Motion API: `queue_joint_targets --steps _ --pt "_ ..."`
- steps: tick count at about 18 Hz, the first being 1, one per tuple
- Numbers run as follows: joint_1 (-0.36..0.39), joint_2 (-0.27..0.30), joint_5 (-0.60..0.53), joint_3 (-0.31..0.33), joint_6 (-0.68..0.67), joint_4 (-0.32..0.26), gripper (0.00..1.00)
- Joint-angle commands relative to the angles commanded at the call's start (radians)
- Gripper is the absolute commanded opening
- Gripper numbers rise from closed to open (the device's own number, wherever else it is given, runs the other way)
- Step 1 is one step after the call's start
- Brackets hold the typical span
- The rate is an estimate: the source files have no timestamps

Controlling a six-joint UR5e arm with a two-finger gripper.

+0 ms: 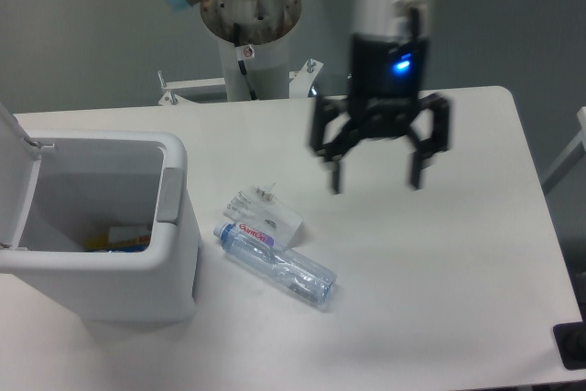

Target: Open the trash can

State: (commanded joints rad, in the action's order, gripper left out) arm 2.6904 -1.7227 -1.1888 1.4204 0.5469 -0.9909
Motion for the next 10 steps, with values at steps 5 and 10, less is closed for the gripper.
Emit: queue_joint_targets --steps 5,10 --pt "0.031 0.011 -0.144 0.037 0.350 -0.064 1.00" --pt "0.031 0.014 -0.293 0.084 0.567 -0.068 1.00"
